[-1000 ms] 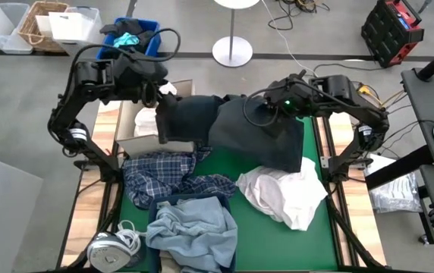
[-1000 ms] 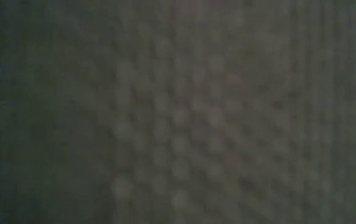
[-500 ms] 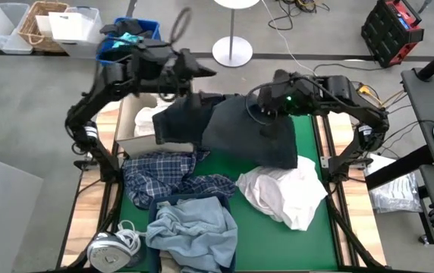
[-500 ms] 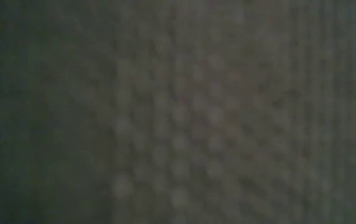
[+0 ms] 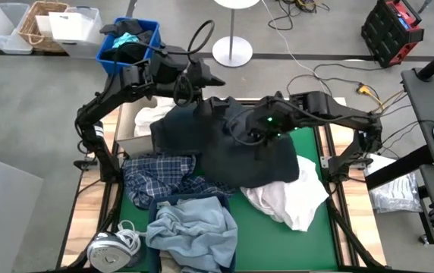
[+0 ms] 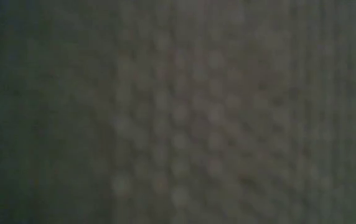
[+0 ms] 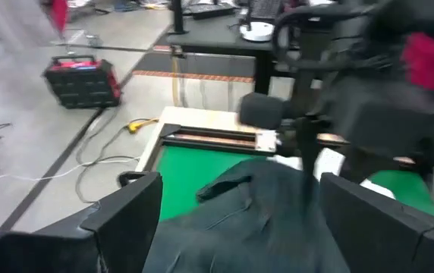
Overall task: Sort clothes
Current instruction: Put the blue pants into the blue laundry organizer
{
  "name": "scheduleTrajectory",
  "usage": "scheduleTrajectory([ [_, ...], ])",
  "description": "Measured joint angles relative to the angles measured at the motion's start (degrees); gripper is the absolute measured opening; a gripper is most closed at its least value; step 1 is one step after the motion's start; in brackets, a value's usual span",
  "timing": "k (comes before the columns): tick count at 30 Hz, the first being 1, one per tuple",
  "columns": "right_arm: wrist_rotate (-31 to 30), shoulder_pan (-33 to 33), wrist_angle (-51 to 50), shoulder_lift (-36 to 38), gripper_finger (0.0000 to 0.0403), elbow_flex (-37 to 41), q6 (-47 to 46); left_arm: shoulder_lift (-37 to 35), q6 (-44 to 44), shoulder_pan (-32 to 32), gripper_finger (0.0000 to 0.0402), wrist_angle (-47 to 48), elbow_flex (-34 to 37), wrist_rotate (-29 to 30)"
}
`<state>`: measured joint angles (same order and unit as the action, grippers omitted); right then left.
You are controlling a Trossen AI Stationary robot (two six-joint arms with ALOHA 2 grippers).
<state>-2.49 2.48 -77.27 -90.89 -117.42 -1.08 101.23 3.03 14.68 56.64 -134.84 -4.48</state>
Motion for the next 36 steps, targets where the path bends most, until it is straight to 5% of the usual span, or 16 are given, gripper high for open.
scheduleTrajectory([
  [10,-0.51,0.04,-2.11,2.82,0.0254,2.44,-2.75,1.26,1.91,-1.62,0.0329,3.88,0.32,-3.13],
  [15,-0.51,0.28,6.14,5.81,0.0298,11.07,-2.70,1.07,1.97,-2.56,0.0328,10.03,0.44,-5.81],
  [23,-0.59,0.66,16.13,13.39,0.0295,25.10,-6.23,1.28,0.22,-3.90,0.0326,12.32,9.33,-8.50],
  [36,-8.71,0.44,16.85,25.42,0.0286,26.07,-15.32,1.33,-7.20,-4.81,0.0322,-7.96,34.61,-5.00],
])
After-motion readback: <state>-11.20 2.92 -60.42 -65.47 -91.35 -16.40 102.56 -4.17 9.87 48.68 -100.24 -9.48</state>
